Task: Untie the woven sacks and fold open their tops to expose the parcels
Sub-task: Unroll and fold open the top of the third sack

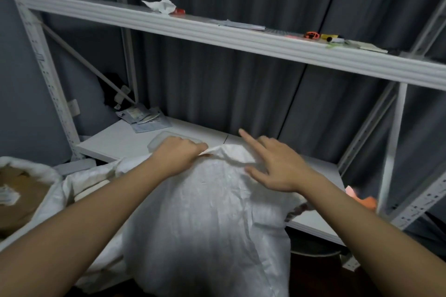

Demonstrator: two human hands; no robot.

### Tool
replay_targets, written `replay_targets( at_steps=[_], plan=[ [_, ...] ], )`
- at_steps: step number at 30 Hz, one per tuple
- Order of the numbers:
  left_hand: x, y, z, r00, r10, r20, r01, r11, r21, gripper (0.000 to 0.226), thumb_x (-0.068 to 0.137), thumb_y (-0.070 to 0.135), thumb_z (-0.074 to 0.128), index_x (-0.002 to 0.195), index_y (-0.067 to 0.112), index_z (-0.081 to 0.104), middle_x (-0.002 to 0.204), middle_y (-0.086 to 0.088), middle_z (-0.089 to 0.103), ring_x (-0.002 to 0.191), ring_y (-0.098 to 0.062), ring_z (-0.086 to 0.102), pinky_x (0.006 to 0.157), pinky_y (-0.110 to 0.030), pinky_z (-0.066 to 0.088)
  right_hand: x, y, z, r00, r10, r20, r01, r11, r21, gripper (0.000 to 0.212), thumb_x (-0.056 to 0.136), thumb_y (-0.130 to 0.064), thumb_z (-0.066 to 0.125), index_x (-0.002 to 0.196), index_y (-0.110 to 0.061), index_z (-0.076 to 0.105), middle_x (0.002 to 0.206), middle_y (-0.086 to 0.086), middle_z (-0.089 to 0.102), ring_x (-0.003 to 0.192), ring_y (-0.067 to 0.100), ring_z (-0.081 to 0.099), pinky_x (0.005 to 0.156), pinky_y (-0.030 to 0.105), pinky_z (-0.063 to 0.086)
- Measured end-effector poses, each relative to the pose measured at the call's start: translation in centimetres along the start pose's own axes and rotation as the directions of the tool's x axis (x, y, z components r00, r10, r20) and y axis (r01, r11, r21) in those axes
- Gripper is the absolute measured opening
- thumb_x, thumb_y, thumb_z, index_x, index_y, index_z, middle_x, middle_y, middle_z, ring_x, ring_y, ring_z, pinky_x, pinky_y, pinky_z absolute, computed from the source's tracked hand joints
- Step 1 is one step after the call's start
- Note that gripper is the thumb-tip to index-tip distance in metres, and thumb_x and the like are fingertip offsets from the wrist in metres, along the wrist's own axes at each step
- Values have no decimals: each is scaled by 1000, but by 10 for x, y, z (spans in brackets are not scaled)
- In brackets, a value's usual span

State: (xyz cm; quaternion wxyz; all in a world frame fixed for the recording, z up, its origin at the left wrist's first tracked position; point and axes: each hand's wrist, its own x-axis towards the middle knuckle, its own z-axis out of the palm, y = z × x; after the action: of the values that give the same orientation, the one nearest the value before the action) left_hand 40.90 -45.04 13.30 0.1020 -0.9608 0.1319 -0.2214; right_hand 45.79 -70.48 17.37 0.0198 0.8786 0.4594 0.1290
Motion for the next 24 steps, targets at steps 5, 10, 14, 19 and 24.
replay_targets(
  at_steps=[5, 10, 14, 19, 24],
  plan=[
    [-19, 1, 6, 1000, 11, 7, -9, 973, -233, 36, 71, 47, 55, 97, 22, 61, 72, 1, 63, 67, -22, 62, 56, -29, 43, 8, -10, 15, 994, -103, 26, 103, 995, -5, 5, 95, -27, 48, 93, -24, 46, 82, 4, 62, 77, 27, 61, 53, 30, 36],
    [-11, 12, -4, 966, 5, 259, 77, 949, -306, 24, 87, 44, 58, 100, 24, 63, 89, 0, 68, 82, -22, 63, 67, -31, 46, -5, -13, 29, 991, -96, -90, 90, 993, -71, 46, 84, -21, 53, 130, -28, 53, 94, 0, 62, 78, 23, 62, 49, 28, 43],
    [-27, 13, 6, 998, 49, -40, -50, 998, -32, 15, 73, 30, 62, 86, 24, 65, 63, 1, 65, 54, -21, 63, 45, -26, 39, -11, -25, 24, 999, -35, 20, 29, 976, 216, 38, 96, -33, 45, 134, -31, 48, 87, 0, 65, 89, 23, 64, 64, 31, 45],
    [-26, 29, -4, 950, 8, 313, 119, 915, -384, 28, 92, 49, 48, 105, 26, 56, 94, 3, 66, 88, -21, 62, 66, -31, 41, -13, -28, 46, 990, -136, -45, 117, 949, -293, 53, 76, -11, 55, 128, -14, 53, 77, 4, 64, 60, 24, 59, 47, 26, 36],
    [-31, 45, -1, 997, 70, -19, -71, 993, -90, 22, 92, 27, 52, 112, 19, 58, 91, -2, 65, 81, -27, 66, 57, -31, 37, -10, -56, 40, 999, 38, 6, -38, 982, 186, 36, 98, -39, 42, 131, -25, 49, 106, 4, 66, 96, 28, 61, 73, 36, 46]
  ],
)
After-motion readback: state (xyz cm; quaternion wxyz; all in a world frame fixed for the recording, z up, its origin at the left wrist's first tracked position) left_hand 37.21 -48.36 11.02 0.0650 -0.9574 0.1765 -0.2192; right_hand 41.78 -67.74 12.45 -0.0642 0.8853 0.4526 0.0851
